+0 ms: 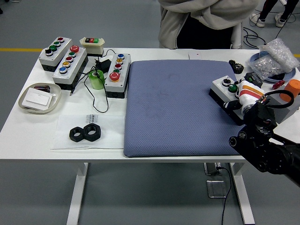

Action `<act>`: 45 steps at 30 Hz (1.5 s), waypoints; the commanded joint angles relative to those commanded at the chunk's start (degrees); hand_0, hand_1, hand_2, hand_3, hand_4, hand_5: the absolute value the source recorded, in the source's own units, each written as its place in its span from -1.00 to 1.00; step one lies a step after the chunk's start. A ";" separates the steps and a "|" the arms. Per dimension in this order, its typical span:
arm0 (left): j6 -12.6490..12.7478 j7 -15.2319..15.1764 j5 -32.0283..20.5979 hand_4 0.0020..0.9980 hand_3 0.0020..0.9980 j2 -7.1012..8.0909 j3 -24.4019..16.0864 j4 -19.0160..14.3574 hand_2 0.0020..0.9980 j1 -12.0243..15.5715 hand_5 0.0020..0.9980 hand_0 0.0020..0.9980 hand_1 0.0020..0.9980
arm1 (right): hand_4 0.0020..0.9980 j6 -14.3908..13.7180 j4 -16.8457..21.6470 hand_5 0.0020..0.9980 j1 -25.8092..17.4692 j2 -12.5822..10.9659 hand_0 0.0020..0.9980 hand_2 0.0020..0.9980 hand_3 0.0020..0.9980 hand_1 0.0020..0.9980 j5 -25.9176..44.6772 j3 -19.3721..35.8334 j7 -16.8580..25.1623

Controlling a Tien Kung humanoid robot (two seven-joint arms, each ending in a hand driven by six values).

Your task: Pick up the button,place it on the desk,press the button,press the button

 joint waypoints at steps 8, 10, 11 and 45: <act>0.01 -0.17 -0.44 0.08 0.53 0.03 0.14 0.07 0.71 -0.05 1.00 0.49 0.56 | 0.57 -2.14 7.08 -0.75 -0.07 -3.76 -0.40 -0.22 0.12 -0.51 3.10 -3.46 3.50; -0.02 -0.13 -0.29 0.08 0.53 0.03 0.02 0.10 0.71 -0.07 1.00 0.49 0.56 | 0.57 -2.02 9.64 -0.75 0.08 -4.87 -0.40 -0.22 0.12 -0.51 5.36 -5.40 5.13; -0.01 -0.15 -0.33 0.08 0.53 0.02 0.02 0.11 0.71 -0.05 1.00 0.49 0.56 | 0.57 -2.10 11.00 -0.75 0.06 -5.54 -0.40 -0.22 0.12 -0.51 6.63 -6.38 6.53; 0.02 0.05 0.34 0.08 0.53 -0.11 -0.40 0.13 0.70 0.08 1.00 0.49 0.56 | 0.47 -1.40 11.43 -0.79 4.87 -7.22 -0.42 -0.19 0.19 -0.37 10.70 -20.18 49.22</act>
